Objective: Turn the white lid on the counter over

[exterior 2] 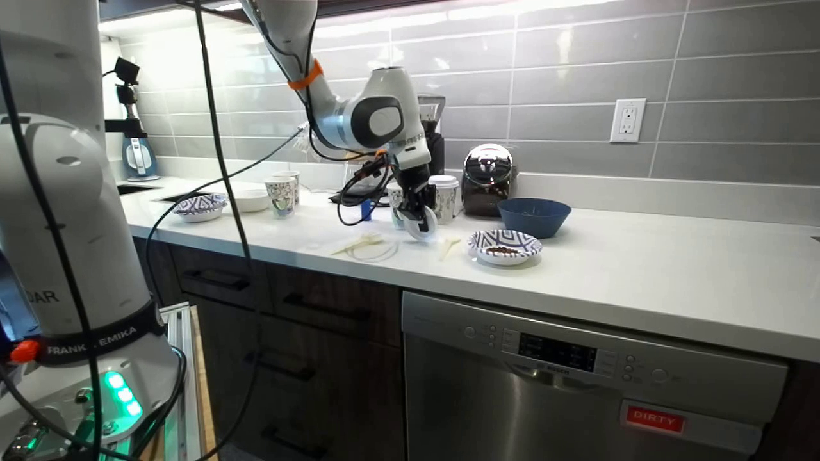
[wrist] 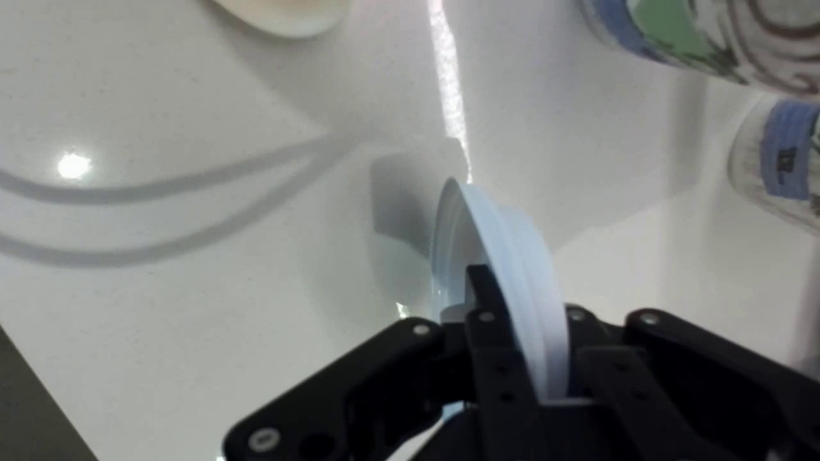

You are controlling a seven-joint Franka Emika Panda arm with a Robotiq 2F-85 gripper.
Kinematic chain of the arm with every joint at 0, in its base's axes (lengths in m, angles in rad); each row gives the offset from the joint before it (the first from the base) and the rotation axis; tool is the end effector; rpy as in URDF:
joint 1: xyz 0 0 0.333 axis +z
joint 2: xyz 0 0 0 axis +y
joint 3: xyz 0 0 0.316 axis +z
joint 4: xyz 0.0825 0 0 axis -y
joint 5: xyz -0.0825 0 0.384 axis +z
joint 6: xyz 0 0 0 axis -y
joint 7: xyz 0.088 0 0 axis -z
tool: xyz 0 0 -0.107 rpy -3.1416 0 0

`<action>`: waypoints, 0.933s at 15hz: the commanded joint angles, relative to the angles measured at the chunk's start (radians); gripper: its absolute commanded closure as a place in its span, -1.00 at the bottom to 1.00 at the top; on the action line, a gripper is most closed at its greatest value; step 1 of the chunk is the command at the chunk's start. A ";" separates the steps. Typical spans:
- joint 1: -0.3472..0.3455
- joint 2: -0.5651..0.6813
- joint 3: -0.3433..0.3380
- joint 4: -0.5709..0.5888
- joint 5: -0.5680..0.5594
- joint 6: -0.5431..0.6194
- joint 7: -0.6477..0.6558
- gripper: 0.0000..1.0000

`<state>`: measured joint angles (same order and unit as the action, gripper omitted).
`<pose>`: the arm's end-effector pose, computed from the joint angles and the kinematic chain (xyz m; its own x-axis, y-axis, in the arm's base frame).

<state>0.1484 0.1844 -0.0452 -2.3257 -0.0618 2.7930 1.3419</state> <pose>0.5434 0.0592 0.2891 0.3641 -0.9253 0.1066 -0.8879 -0.3794 -0.2604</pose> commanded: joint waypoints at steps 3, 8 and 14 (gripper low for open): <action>-0.123 -0.041 0.193 -0.133 0.343 0.315 -0.318 0.97; -0.399 0.061 0.600 -0.022 0.654 0.443 -0.607 0.97; -0.549 0.132 0.658 -0.045 0.583 0.568 -0.652 0.97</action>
<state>-0.3399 0.2643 0.5907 -2.3765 0.5454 3.3021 0.7198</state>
